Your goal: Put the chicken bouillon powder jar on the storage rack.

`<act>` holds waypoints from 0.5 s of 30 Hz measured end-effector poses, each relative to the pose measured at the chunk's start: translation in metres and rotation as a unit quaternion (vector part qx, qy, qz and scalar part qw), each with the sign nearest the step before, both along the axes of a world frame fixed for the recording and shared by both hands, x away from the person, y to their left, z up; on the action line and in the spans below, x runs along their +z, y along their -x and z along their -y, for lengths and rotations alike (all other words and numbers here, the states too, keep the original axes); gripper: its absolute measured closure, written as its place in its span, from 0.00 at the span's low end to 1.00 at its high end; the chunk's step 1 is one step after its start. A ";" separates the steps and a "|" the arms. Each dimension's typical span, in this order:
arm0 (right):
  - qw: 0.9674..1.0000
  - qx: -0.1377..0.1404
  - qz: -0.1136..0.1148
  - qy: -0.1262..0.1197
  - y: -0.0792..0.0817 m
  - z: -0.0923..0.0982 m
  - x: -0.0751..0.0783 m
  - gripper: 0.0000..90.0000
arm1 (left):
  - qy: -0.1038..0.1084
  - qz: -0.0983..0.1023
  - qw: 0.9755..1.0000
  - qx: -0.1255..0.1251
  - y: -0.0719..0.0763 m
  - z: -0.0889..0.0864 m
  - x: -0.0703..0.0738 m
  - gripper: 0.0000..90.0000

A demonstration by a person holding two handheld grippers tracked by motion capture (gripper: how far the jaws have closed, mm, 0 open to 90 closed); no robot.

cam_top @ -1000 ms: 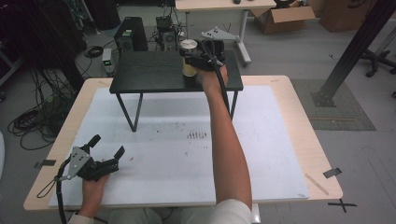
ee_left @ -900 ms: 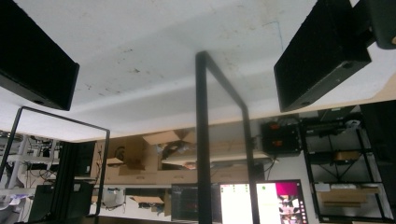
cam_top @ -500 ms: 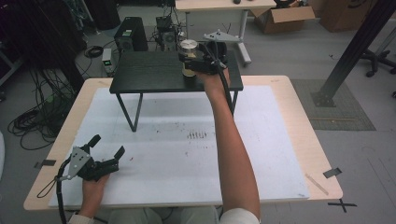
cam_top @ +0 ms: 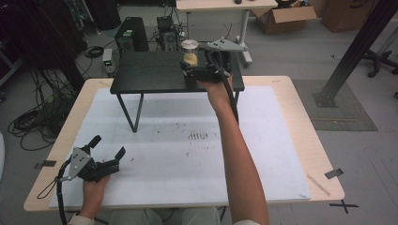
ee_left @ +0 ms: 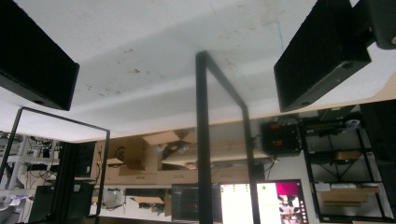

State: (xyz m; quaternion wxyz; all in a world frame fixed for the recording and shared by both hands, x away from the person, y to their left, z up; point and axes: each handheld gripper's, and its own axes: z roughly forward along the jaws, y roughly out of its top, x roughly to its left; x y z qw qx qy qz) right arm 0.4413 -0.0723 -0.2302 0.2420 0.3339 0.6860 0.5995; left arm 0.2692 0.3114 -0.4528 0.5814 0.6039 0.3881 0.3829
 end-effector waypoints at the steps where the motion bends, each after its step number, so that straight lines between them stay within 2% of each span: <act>1: 1.000 0.002 0.000 0.000 0.002 0.000 0.000 0.06 | 0.000 0.000 1.000 0.000 0.000 0.000 0.000 0.00; 15: 1.000 0.017 0.007 0.007 0.022 0.001 -0.006 0.03 | 0.000 0.000 1.000 0.000 0.000 0.000 0.000 0.00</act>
